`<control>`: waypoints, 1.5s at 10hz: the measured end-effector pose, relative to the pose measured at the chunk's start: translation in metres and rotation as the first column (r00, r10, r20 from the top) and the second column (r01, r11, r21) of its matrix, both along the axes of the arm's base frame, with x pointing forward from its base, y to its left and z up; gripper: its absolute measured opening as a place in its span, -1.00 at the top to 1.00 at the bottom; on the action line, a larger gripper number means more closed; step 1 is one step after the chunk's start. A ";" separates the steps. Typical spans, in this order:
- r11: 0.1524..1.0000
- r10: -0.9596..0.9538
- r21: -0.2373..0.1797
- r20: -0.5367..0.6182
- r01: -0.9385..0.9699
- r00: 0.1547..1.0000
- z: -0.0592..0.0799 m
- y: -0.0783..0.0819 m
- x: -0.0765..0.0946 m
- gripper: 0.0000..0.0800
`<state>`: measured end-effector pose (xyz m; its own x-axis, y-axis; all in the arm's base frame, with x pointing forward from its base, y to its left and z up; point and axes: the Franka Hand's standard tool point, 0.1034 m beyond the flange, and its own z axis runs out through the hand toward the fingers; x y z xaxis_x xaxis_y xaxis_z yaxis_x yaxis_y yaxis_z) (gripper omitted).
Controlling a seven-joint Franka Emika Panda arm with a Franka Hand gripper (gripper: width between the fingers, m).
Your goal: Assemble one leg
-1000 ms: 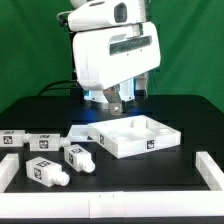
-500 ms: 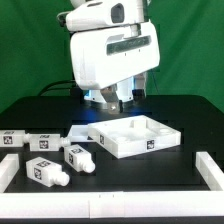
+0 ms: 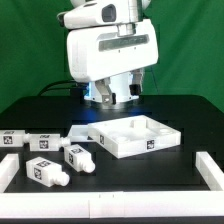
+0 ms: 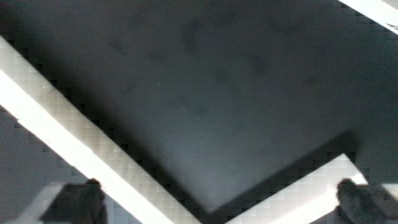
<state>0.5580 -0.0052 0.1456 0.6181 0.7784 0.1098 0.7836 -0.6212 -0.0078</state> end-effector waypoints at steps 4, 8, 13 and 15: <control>0.998 -0.063 -0.012 0.000 0.063 0.998 -0.013 0.004 -0.026 -0.62; 0.984 -0.174 -0.031 -0.019 0.174 0.985 -0.050 -0.004 -0.071 -0.62; 0.962 -0.268 -0.048 -0.021 0.267 0.963 -0.069 -0.009 -0.097 -0.62; 0.954 -0.296 -0.057 -0.035 0.294 0.955 -0.088 -0.026 -0.117 -0.62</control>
Offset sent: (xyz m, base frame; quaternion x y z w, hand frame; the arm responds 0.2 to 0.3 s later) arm -0.0581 0.0006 -0.0146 -0.0410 -0.0336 0.0315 0.9981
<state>0.4408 -0.0309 0.0574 0.8243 0.5645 0.0435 0.5650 -0.8251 0.0006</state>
